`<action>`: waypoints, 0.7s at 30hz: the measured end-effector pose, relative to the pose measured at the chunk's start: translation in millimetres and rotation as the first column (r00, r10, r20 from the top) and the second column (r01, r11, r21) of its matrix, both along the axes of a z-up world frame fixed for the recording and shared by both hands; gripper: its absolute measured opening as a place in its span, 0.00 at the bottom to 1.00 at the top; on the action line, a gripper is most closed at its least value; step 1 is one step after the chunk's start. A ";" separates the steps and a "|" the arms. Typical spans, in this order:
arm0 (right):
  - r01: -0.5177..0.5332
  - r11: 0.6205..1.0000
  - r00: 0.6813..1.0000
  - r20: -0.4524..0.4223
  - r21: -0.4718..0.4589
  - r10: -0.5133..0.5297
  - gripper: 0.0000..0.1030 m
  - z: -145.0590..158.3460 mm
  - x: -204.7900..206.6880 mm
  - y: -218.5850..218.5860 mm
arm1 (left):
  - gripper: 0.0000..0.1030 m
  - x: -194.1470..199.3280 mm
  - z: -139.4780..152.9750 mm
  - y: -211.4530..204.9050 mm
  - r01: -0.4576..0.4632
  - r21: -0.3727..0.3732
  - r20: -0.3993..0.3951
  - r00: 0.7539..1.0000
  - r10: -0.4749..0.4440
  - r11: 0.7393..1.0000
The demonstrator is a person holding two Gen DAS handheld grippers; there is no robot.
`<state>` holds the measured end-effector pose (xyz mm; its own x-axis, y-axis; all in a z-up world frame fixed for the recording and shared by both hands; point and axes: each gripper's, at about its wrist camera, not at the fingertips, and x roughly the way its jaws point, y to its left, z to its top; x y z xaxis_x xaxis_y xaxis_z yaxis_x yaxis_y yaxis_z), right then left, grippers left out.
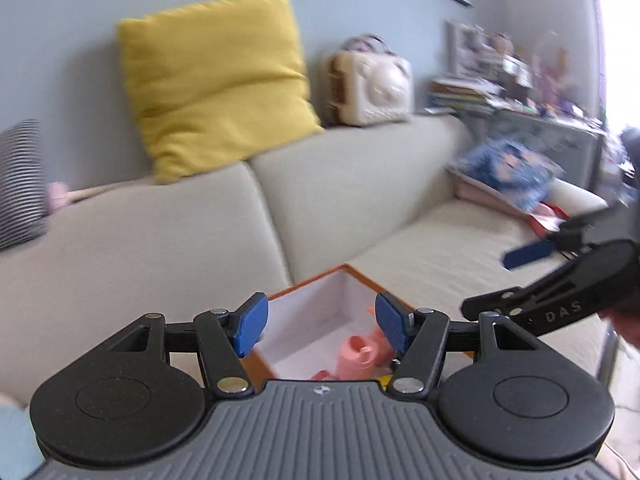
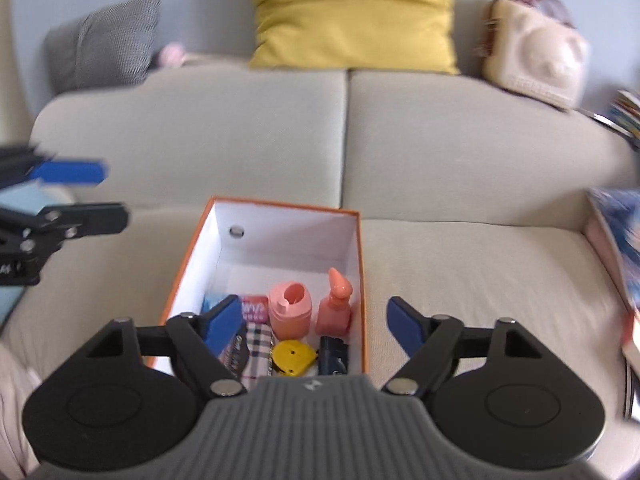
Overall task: Organize rigid objects
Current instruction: 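Release the cup and bottle and lift both grippers away from the box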
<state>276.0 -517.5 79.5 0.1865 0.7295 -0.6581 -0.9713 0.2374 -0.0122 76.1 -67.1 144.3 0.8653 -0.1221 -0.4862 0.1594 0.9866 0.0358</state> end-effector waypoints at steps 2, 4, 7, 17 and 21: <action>0.032 0.999 0.999 -0.027 0.044 -0.031 0.84 0.4 -19.0 -5.1 | 0.72 -16.9 -4.0 -0.5 -0.066 0.011 0.028 0.997 0.066 0.998; 0.053 0.994 0.998 -0.042 0.094 -0.049 0.87 -4.9 -37.1 -15.5 | 0.77 -31.0 -14.0 0.4 -0.112 0.002 0.051 0.992 0.112 0.994; 0.094 0.985 0.996 -0.023 0.145 -0.092 0.87 -16.8 -64.8 -30.6 | 0.81 -42.0 -32.7 3.9 -0.201 -0.044 0.030 0.979 0.203 0.979; 0.199 0.959 0.976 0.044 0.201 -0.212 0.94 -55.5 -112.2 -57.2 | 0.89 -69.4 -76.3 18.2 -0.322 -0.126 -0.087 0.946 0.313 0.938; 0.228 0.955 0.970 0.036 0.188 -0.239 0.94 -75.9 -111.0 -60.5 | 0.91 -62.7 -94.7 9.3 -0.305 -0.105 -0.154 0.945 0.288 0.947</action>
